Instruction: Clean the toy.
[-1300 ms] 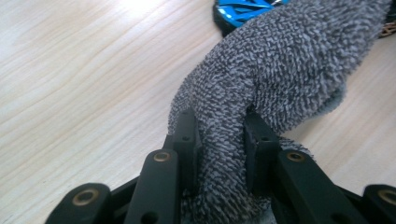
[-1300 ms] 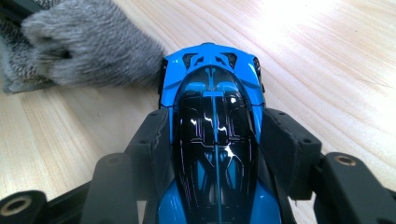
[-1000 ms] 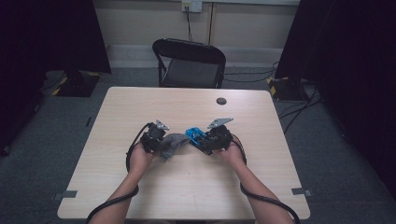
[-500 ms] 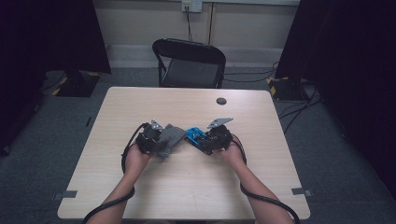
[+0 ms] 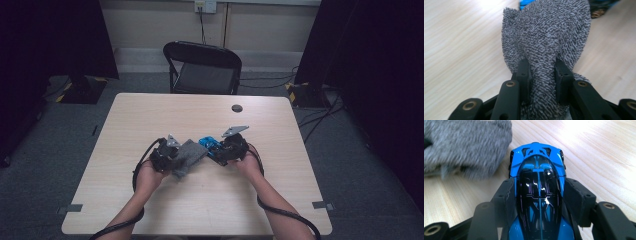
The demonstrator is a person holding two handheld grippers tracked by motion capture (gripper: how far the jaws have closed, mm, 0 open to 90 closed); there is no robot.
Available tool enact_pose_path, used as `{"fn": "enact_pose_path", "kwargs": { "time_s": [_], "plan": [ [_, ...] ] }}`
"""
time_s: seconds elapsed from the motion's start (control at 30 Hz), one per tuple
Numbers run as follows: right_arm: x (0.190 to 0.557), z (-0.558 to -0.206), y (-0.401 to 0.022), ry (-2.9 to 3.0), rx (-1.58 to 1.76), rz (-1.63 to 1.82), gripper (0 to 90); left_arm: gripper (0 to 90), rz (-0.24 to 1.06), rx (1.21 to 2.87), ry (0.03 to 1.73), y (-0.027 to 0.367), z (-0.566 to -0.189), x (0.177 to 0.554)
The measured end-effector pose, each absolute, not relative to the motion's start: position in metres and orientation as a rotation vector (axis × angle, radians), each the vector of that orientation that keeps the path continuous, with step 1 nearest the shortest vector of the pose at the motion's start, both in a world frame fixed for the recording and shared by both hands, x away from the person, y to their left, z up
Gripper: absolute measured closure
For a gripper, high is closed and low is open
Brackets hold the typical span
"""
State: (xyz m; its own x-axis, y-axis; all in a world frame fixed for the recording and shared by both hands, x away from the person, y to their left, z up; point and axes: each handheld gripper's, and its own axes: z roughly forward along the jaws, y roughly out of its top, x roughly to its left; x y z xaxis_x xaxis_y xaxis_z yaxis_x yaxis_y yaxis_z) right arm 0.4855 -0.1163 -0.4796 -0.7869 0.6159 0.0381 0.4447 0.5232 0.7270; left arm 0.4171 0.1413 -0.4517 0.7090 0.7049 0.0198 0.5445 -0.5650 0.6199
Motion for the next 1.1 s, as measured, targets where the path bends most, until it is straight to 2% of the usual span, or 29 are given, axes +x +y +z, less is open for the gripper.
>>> {"fn": "enact_pose_path", "kwargs": {
  "time_s": [0.63, 0.97, 1.1],
  "plan": [
    [0.485, -0.48, -0.117, 2.539, 0.901, 1.119, 43.8, 70.4, 0.257, 2.378, 0.757, 0.097, -0.454, 0.388],
    [0.486, -0.48, -0.116, 2.54, 0.901, 1.117, 43.8, 70.3, 0.181, 2.428, 0.594, 0.065, -0.458, 0.371],
    [0.485, -0.48, -0.117, 2.539, 0.902, 1.12, 43.8, 70.3, 0.137, 2.421, 0.577, 0.057, -0.459, 0.371]
  ]
}}
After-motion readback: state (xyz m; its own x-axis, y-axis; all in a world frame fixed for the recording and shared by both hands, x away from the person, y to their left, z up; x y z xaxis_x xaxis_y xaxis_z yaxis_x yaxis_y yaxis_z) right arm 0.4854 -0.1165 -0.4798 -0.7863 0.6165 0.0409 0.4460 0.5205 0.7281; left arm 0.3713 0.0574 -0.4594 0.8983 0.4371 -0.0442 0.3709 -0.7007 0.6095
